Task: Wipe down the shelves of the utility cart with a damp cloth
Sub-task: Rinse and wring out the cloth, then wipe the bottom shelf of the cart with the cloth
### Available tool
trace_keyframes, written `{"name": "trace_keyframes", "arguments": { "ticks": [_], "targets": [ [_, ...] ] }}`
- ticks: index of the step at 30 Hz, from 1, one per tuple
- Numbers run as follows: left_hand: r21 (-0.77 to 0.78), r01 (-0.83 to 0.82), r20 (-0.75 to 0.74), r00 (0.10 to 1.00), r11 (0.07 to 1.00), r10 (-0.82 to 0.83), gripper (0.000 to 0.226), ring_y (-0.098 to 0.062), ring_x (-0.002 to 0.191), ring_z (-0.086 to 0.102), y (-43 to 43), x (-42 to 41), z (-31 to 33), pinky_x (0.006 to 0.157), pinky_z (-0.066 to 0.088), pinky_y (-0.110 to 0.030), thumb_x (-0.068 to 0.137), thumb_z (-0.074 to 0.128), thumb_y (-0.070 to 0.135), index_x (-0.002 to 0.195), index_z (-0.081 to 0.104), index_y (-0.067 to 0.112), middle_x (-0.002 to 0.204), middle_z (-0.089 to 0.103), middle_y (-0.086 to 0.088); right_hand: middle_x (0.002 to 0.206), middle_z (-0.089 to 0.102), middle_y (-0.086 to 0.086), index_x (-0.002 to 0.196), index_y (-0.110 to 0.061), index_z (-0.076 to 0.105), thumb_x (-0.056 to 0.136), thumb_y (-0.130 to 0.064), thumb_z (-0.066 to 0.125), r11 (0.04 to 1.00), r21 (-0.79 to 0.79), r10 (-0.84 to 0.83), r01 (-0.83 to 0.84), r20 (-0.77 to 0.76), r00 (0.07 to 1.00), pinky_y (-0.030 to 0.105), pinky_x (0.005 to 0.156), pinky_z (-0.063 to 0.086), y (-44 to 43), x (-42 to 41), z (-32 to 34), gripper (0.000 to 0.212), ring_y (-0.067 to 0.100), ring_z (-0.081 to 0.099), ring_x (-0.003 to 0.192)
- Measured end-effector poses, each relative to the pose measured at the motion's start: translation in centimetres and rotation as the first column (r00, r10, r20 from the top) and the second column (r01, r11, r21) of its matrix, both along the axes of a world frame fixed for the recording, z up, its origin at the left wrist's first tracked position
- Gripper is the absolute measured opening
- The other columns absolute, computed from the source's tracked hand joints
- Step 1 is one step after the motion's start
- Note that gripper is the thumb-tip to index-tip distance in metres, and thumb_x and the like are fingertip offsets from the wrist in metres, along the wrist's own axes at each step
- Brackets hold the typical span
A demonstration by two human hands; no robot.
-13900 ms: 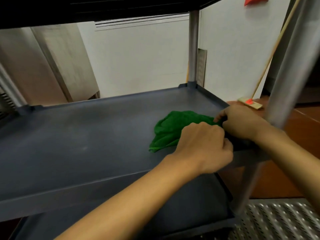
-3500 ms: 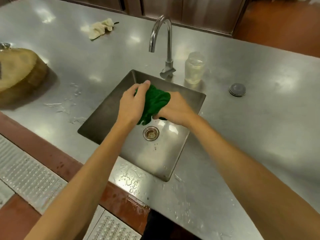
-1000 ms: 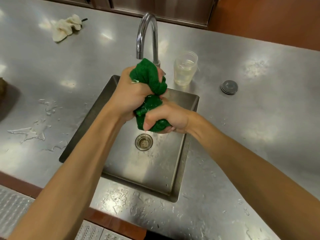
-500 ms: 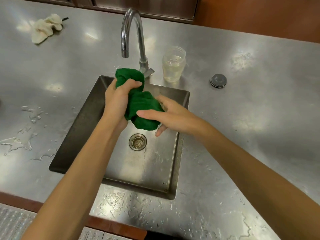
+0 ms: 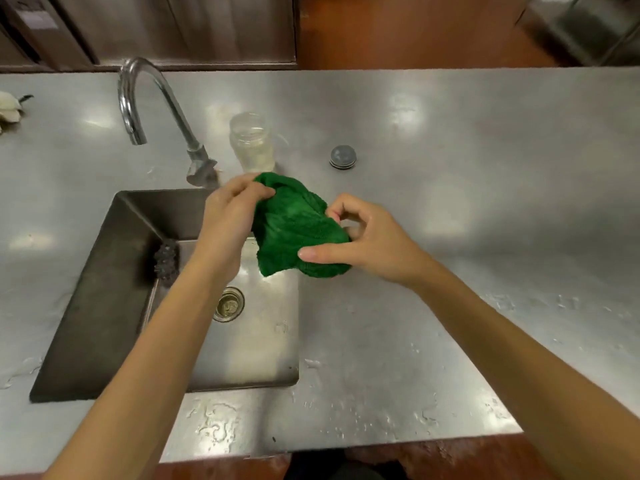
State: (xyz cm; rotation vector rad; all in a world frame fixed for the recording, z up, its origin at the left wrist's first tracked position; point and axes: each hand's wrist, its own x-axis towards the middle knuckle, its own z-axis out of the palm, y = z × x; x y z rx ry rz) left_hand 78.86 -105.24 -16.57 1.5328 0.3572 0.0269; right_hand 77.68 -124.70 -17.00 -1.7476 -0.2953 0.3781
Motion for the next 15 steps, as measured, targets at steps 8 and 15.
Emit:
{"name": "trace_keyframes", "arguments": {
  "ticks": [8,15],
  "targets": [
    [0.421,0.166,0.278,0.912,0.892,-0.301,0.03,-0.008,0.119,0.059,-12.4,-4.6,2.2,0.103,0.049,-0.043,0.09,0.055,0.042,0.116,0.069,0.037,0.123,0.066,0.011,0.098,0.067,0.003,0.09,-0.015,0.053,0.069,-0.005,0.086,0.912,0.145,-0.391,0.383,0.035,0.92,0.052,0.076,0.06,-12.0,-7.7,2.5,0.041,0.028,0.069,0.098],
    [0.58,0.518,0.348,0.54,0.629,-0.766,0.048,-0.009,0.124,0.057,-23.6,-12.3,3.6,0.106,0.047,-0.036,0.086,0.073,0.045,0.129,0.061,0.03,0.13,0.06,0.01,0.109,0.068,0.005,0.12,-0.025,0.056,0.075,0.005,0.073,0.859,0.123,-0.51,0.498,0.111,0.853,0.033,0.074,0.058,-22.4,-17.0,4.5,0.057,0.019,0.07,0.093]
  ]
}}
